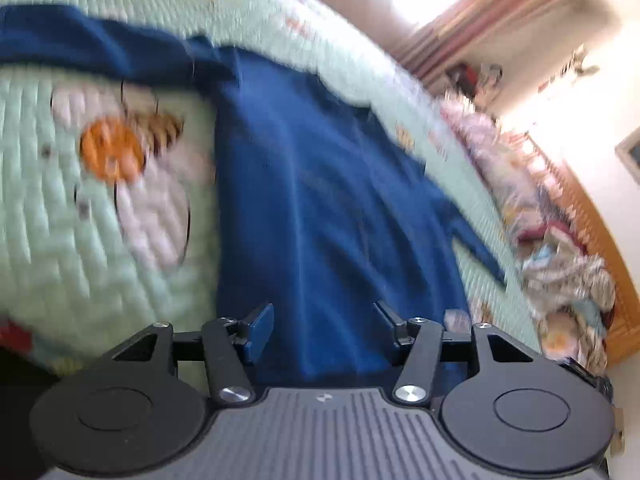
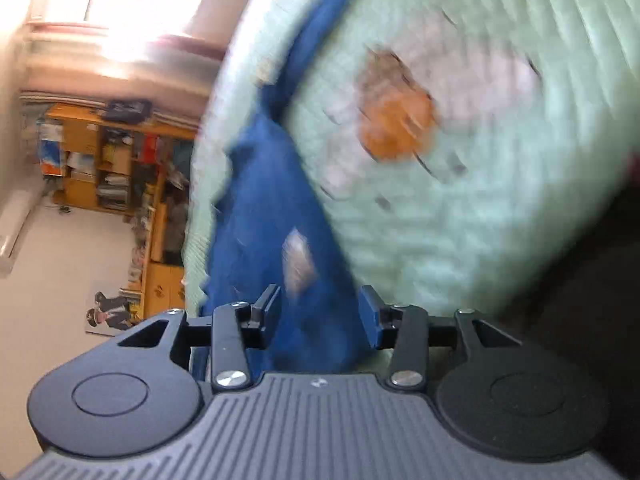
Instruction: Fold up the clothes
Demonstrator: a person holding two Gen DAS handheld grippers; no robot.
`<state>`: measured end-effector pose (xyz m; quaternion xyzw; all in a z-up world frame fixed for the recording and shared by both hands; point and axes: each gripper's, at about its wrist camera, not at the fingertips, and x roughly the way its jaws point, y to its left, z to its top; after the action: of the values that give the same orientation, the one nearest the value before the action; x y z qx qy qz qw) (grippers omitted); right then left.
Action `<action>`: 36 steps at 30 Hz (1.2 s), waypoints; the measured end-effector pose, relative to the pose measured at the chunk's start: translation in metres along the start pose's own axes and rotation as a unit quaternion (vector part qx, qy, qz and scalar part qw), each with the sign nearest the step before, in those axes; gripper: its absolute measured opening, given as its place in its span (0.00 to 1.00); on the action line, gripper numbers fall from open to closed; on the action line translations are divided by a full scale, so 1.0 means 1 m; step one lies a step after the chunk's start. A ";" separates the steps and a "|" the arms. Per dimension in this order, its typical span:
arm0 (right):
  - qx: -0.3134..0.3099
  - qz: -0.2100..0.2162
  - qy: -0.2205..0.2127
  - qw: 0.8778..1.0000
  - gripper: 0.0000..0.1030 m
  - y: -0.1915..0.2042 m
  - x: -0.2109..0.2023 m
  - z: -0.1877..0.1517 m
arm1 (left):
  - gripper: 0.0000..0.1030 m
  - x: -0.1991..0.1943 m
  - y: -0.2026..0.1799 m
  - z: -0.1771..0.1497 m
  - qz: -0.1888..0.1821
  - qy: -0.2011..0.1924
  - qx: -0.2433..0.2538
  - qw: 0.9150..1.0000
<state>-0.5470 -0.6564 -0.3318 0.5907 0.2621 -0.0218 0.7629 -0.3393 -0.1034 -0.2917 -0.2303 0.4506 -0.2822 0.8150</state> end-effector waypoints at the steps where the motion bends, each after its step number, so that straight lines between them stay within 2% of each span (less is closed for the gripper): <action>1: -0.007 0.023 -0.004 1.000 0.46 0.011 0.004 0.004 | 0.56 0.001 0.000 0.007 -0.004 -0.008 -0.007 1.000; 4: -0.038 0.075 0.001 0.996 0.57 0.049 0.038 0.012 | 0.60 0.009 -0.012 0.033 -0.004 -0.029 -0.008 1.000; 8: -0.056 0.094 0.025 0.994 0.58 0.084 0.104 0.028 | 0.60 0.037 -0.043 0.070 0.040 -0.046 0.034 0.998; 12: -0.070 0.107 0.050 0.990 0.58 0.117 0.172 0.045 | 0.67 0.074 -0.065 0.100 0.081 -0.049 0.088 0.992; 16: -0.057 0.115 0.054 0.990 0.58 0.122 0.243 0.072 | 0.67 0.137 -0.064 0.131 0.144 -0.038 0.131 0.980; 19: -0.052 0.100 0.042 0.993 0.63 0.108 0.286 0.108 | 0.67 0.177 -0.043 0.149 0.187 -0.021 0.132 0.973; 20: -0.053 0.086 0.035 0.994 0.63 0.095 0.296 0.127 | 0.67 0.185 -0.034 0.150 0.201 -0.020 0.132 0.970; 21: -0.041 0.065 0.007 0.997 0.54 0.077 0.295 0.147 | 0.67 0.193 -0.025 0.151 0.213 -0.020 0.133 0.968; 22: -0.016 0.042 -0.034 0.998 0.38 0.059 0.289 0.167 | 0.70 0.193 -0.019 0.149 0.210 -0.033 0.141 0.967; 23: 0.008 0.019 -0.075 0.997 0.18 0.040 0.282 0.187 | 0.72 0.192 -0.018 0.145 0.202 -0.043 0.154 0.966; 24: 0.021 0.005 -0.113 0.993 0.14 0.029 0.270 0.200 | 0.73 0.192 -0.021 0.140 0.202 -0.047 0.174 0.963; 25: 0.024 -0.001 -0.150 0.988 0.14 0.026 0.252 0.205 | 0.73 0.192 -0.026 0.135 0.212 -0.054 0.197 0.956; 26: 0.027 -0.007 -0.187 0.982 0.20 0.022 0.235 0.211 | 0.73 0.191 -0.031 0.130 0.216 -0.063 0.209 0.952; 27: 0.021 0.003 -0.206 0.978 0.26 0.025 0.223 0.211 | 0.73 0.189 -0.036 0.126 0.218 -0.071 0.220 0.948; 28: 0.005 0.039 -0.195 0.980 0.30 0.038 0.222 0.205 | 0.73 0.188 -0.043 0.125 0.201 -0.077 0.225 0.950; 29: -0.019 0.075 -0.163 0.984 0.41 0.055 0.233 0.195 | 0.73 0.187 -0.051 0.124 0.185 -0.083 0.231 0.951; 30: -0.046 0.104 -0.122 0.986 0.54 0.075 0.249 0.184 | 0.73 0.188 -0.060 0.125 0.181 -0.091 0.246 0.948; 32: -0.082 0.133 -0.032 0.987 0.69 0.107 0.295 0.157 | 0.76 0.200 -0.084 0.129 0.197 -0.102 0.308 0.925; 34: -0.085 0.137 0.042 0.986 0.70 0.119 0.345 0.134 | 0.85 0.218 -0.099 0.135 0.224 -0.099 0.362 0.899; 35: -0.082 0.136 0.077 0.984 0.69 0.123 0.369 0.124 | 0.84 0.231 -0.094 0.142 0.242 -0.083 0.376 0.891; 36: -0.090 0.122 0.096 0.984 0.68 0.125 0.388 0.119 | 0.84 0.242 -0.082 0.153 0.264 -0.064 0.374 0.887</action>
<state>-0.1251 -0.6206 -0.3663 0.5463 0.2612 0.1518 0.7812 -0.1227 -0.3070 -0.3118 0.2015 0.3026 -0.1890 0.9122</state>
